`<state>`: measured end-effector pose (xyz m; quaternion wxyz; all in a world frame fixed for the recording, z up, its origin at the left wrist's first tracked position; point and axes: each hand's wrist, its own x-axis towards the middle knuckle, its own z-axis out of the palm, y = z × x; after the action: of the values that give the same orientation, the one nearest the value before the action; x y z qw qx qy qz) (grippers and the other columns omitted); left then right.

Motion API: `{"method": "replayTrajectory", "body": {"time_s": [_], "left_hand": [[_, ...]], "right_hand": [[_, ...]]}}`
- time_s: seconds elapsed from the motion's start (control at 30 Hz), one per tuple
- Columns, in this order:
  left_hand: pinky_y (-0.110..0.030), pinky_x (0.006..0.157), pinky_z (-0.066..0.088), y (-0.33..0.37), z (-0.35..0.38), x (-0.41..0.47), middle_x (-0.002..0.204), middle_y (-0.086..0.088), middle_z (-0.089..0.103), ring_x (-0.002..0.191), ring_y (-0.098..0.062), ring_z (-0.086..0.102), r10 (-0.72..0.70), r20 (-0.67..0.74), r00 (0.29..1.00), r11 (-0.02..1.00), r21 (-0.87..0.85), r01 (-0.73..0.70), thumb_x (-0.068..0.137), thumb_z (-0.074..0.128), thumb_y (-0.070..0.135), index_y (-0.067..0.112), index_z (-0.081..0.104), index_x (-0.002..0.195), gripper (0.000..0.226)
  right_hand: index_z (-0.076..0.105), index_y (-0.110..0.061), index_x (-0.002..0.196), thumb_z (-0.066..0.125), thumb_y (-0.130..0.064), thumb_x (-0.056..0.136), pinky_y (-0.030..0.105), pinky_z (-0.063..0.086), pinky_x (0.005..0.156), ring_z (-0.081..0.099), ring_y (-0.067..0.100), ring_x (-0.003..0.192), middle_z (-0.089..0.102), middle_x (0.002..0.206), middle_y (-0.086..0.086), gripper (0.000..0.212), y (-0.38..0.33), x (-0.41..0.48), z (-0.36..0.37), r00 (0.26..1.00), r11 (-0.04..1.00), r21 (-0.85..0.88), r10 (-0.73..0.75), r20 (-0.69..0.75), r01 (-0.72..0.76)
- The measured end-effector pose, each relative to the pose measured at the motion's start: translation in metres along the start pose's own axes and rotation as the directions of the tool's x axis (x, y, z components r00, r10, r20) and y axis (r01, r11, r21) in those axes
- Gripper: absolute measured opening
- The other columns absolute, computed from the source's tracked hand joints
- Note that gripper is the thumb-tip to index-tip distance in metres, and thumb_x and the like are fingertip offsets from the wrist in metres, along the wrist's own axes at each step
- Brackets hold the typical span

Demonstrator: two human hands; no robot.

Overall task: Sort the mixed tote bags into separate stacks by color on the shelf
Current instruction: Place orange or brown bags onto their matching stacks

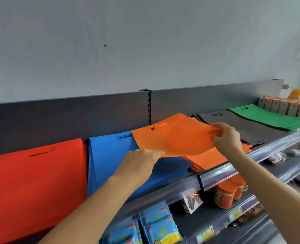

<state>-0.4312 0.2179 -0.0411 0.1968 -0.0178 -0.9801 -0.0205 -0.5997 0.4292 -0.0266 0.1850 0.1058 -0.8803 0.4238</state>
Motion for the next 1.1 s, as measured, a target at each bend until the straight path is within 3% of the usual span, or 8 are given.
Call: {"method": "replayTrajectory", "body": {"time_s": [0.17,0.37,0.47,0.6,0.7,0.87,0.97,1.1], "left_hand": [[-0.041,0.074,0.05,0.047,0.03,0.055,0.099,-0.01,0.063,0.089,-0.031,0.059,0.073,0.056,0.996,0.995,-0.078,-0.069,0.091,0.04,0.0,0.016,0.056,0.117,0.034],[-0.041,0.069,0.049,0.086,0.067,0.079,0.096,-0.009,0.064,0.088,-0.033,0.06,0.169,0.178,0.969,0.986,-0.019,-0.168,0.09,0.041,0.0,0.021,0.054,0.12,0.038],[-0.042,0.075,0.049,0.085,0.068,0.081,0.106,-0.01,0.064,0.095,-0.033,0.059,0.183,0.257,0.949,0.981,-0.114,-0.159,0.099,0.04,0.02,0.02,0.054,0.122,0.027],[-0.04,0.097,0.041,0.076,0.05,0.064,0.129,-0.003,0.055,0.12,-0.022,0.048,0.183,0.29,0.939,0.963,-0.246,-0.111,0.097,0.037,0.048,0.017,0.054,0.126,0.045],[-0.032,0.102,0.036,0.052,0.028,0.039,0.143,0.008,0.043,0.131,-0.012,0.038,0.112,0.21,0.971,0.972,-0.227,-0.063,0.097,0.035,0.05,0.024,0.044,0.138,0.05],[-0.025,0.103,0.032,-0.021,-0.008,-0.03,0.141,0.017,0.044,0.131,-0.003,0.035,-0.1,0.075,0.992,0.991,-0.086,0.106,0.097,0.035,0.05,0.031,0.046,0.136,0.045],[-0.023,0.103,0.032,-0.072,-0.032,-0.087,0.141,0.018,0.045,0.131,-0.002,0.037,-0.271,0.013,0.962,0.962,0.025,0.271,0.096,0.039,0.048,0.034,0.049,0.134,0.041],[-0.024,0.1,0.035,-0.136,-0.073,-0.19,0.135,0.019,0.05,0.127,-0.003,0.042,-0.528,-0.077,0.846,0.837,0.123,0.533,0.095,0.038,0.052,0.035,0.054,0.129,0.041]], "right_hand": [[0.047,-0.018,0.137,0.059,-0.019,0.089,0.045,0.032,0.105,0.029,0.031,0.135,0.035,0.148,0.006,0.05,0.031,0.016,-0.012,0.998,0.898,-0.435,-0.042,0.052,0.061],[0.062,-0.018,0.12,0.054,-0.036,0.092,0.031,0.042,0.091,0.056,0.023,0.112,0.06,0.127,0.004,0.034,0.034,-0.001,0.016,0.855,0.962,-0.216,-0.029,0.518,0.164],[0.068,-0.018,0.11,0.052,-0.034,0.093,0.031,0.046,0.084,0.06,0.022,0.098,0.068,0.111,0.005,0.028,0.039,0.001,0.021,0.827,0.943,-0.262,-0.025,0.562,0.206],[0.063,-0.022,0.12,0.058,-0.031,0.09,0.028,0.044,0.088,0.058,0.023,0.108,0.063,0.123,0.004,0.032,0.042,0.007,0.021,0.846,0.927,-0.322,0.011,0.533,0.191],[0.06,-0.02,0.123,0.058,-0.028,0.09,0.031,0.044,0.091,0.055,0.027,0.114,0.058,0.13,0.007,0.035,0.027,0.003,0.027,0.878,0.93,-0.329,0.013,0.479,0.166],[0.055,-0.018,0.128,0.055,-0.025,0.093,0.027,0.047,0.077,0.063,0.02,0.094,0.054,0.134,0.0,0.036,-0.054,-0.036,0.065,0.827,0.926,-0.104,-0.269,0.493,0.363],[0.056,-0.019,0.127,0.056,-0.025,0.093,0.026,0.039,0.095,0.051,0.018,0.122,0.051,0.138,-0.003,0.035,-0.112,-0.077,0.098,0.714,0.87,0.066,-0.443,0.542,0.489],[0.057,-0.016,0.127,0.057,-0.021,0.092,0.022,0.032,0.101,0.047,0.016,0.126,0.054,0.135,0.0,0.035,-0.194,-0.151,0.15,0.504,0.758,0.267,-0.611,0.61,0.595]]}}
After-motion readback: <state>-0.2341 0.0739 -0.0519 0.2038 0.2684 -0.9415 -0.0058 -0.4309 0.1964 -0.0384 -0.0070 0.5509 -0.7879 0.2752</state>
